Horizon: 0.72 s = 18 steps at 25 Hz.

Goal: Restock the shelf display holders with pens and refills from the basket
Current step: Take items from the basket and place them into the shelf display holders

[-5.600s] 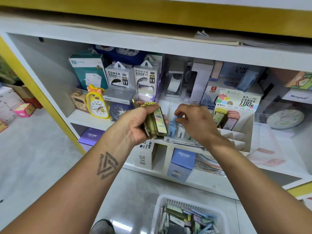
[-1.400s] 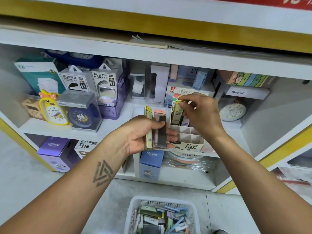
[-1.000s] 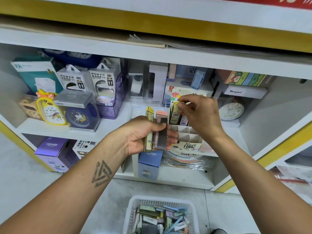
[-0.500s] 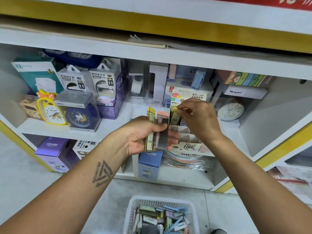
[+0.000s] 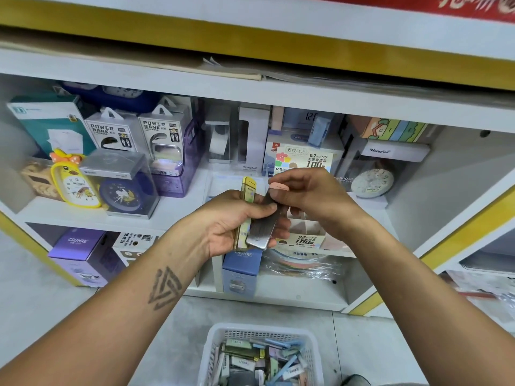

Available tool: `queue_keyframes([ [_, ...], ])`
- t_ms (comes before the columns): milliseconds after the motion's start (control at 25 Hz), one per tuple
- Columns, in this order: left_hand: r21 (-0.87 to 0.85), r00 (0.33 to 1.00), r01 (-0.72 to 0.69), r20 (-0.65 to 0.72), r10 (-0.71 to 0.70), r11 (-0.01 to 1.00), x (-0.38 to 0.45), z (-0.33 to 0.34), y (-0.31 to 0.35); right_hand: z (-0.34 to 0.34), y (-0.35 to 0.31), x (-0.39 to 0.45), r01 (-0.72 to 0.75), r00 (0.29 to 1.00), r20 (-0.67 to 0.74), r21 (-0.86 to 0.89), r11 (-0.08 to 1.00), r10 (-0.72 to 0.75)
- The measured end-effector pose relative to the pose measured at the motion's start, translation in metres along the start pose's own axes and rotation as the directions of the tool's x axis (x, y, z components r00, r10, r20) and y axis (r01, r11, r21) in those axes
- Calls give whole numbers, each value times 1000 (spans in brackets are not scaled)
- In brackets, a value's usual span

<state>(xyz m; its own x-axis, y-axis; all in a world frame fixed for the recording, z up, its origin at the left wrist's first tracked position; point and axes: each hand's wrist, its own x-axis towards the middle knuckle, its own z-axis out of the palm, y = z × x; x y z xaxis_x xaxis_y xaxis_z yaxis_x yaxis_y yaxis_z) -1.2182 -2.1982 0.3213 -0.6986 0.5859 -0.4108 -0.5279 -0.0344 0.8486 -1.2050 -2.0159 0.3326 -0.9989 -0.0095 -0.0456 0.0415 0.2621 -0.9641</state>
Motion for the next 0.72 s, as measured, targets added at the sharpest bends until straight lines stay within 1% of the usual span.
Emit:
queue_keyframes([
  [80,7,1000,-3,26,3,1000,0,4,-1,-8,-1,-3,4,1000,14,79,997,-5],
  [120,5,999,-5,44,5,1000,0,6,-1,-14,0,-5,5,999,43,149,989,-11],
  [200,-2,998,-5,66,5,1000,0,9,-1,-28,1,-11,-8,989,146,301,954,-38],
  [240,0,998,1,65,-1,1000,0,10,-1,-35,2,-14,-7,982,180,349,937,-59],
  [280,7,998,14,53,-14,1000,1,11,-1,-41,3,-17,15,980,180,355,935,-84],
  [320,19,999,32,32,-32,999,2,12,-1,-47,2,-19,61,984,141,316,947,-110],
  [400,96,996,71,-56,-66,993,5,15,-4,-56,-1,-20,174,985,-30,114,978,-172],
  [440,169,991,81,-118,-62,982,7,15,-6,-61,-1,-19,194,972,-129,-18,981,-195],
  [520,307,976,91,-218,-23,947,11,17,-8,-66,2,-16,162,932,-280,-252,954,-232],
  [560,342,971,100,-240,-16,934,12,17,-9,-66,4,-13,151,913,-312,-337,929,-261],
  [600,351,968,116,-248,-27,929,12,18,-8,-65,7,-11,153,901,-313,-415,897,-299],
  [640,342,967,136,-248,-50,930,12,18,-6,-62,8,-9,164,892,-289,-509,845,-347],
  [720,292,969,171,-221,-107,941,11,18,-3,-57,11,-6,193,881,-197,-679,708,-430],
])
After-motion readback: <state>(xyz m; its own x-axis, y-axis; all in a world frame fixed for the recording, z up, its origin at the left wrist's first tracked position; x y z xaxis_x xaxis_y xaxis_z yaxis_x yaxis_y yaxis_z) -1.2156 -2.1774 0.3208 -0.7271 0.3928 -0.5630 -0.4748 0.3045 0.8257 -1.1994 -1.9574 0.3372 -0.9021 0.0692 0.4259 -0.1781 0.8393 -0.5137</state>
